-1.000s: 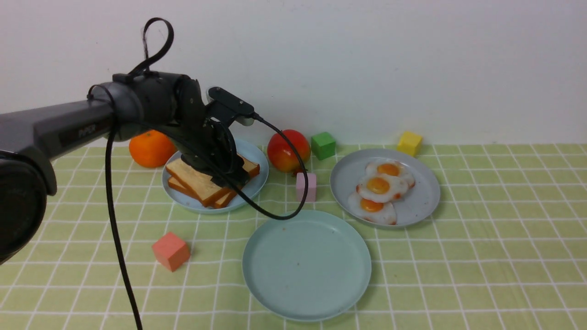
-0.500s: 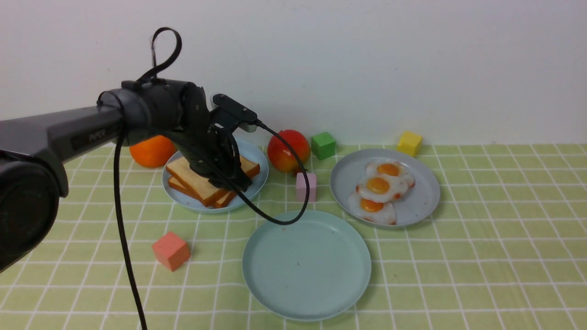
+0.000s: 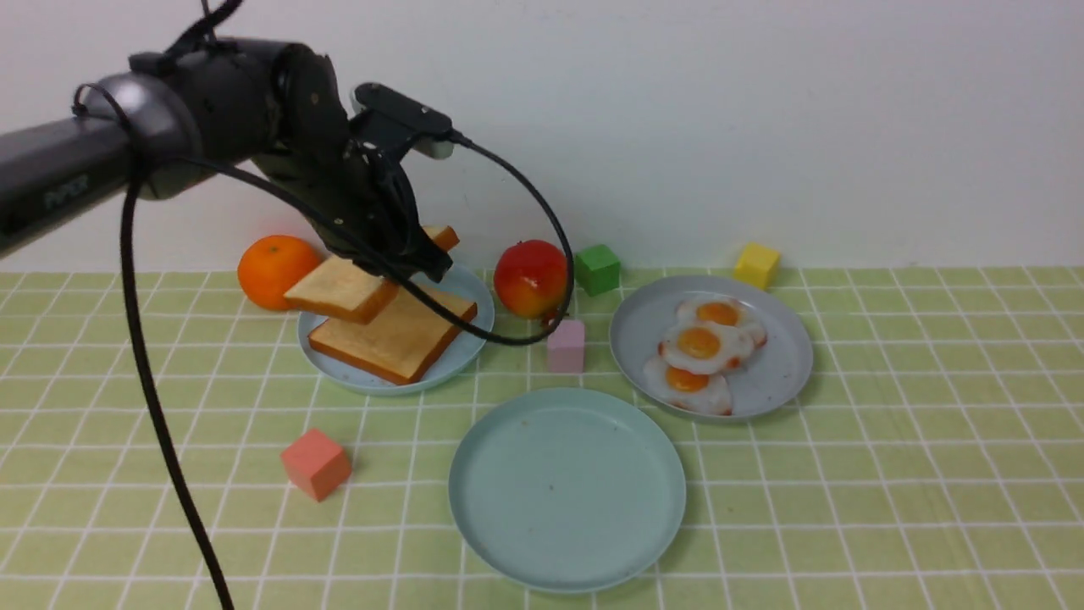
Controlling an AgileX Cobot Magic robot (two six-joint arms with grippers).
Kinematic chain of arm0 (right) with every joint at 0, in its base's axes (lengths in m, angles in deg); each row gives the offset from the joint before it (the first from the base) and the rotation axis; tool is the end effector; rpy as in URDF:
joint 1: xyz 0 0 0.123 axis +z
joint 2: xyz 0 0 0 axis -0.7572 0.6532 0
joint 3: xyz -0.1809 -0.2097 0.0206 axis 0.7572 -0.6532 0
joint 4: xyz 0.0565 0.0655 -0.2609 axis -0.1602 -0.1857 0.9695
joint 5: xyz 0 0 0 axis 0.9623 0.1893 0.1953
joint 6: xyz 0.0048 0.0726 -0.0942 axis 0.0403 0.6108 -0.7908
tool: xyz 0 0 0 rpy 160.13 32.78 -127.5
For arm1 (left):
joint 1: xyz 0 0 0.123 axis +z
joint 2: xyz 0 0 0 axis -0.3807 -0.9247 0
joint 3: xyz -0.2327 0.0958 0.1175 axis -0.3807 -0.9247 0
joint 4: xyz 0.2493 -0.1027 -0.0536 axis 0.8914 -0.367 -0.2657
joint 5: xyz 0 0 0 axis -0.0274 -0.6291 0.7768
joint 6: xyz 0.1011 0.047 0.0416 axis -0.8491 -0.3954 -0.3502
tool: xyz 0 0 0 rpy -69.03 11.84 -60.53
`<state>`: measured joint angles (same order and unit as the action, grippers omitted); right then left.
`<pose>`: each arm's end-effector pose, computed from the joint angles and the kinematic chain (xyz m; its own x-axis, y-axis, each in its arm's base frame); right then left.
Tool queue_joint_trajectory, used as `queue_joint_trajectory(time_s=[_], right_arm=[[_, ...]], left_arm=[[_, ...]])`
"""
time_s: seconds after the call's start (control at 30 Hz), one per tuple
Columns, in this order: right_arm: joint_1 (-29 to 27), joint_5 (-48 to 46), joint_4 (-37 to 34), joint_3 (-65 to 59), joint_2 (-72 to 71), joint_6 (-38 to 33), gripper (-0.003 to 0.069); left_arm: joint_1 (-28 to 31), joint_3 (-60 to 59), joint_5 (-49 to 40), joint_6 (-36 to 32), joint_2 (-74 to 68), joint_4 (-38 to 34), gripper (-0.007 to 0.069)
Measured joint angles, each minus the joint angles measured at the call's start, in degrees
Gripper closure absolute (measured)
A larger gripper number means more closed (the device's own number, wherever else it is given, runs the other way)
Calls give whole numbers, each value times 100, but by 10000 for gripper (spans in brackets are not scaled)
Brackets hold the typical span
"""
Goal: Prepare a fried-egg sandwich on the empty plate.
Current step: Use the left arm to put a slice of bread into the empty plate in the middle
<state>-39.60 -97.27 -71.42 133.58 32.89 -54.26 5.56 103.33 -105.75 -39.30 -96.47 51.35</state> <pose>0.0934 0.0521 0.3454 -0.6746 -0.1337 -0.7259 -0.3865 0.9019 0.1930 0.4646 -0.1442 0.2407 -0.6709 0.4974 -0.5500 0.5156 0.8459 0.1361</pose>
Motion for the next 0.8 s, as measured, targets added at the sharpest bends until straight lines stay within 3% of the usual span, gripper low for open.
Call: queue_joint_trajectory(time_s=[0.33, 0.57, 0.8], right_arm=[[0, -63, 95, 0, -56, 0, 645], [0, -219, 419, 7, -521, 0, 645], [0, -240, 500, 11, -640, 0, 645]], left_arm=[[-1474, -260, -952, 1259, 911, 700, 597], [-2089, -1240, -715, 1876, 1470, 1145, 597], [-2536, -2062, -306, 1969, 1582, 1121, 597]])
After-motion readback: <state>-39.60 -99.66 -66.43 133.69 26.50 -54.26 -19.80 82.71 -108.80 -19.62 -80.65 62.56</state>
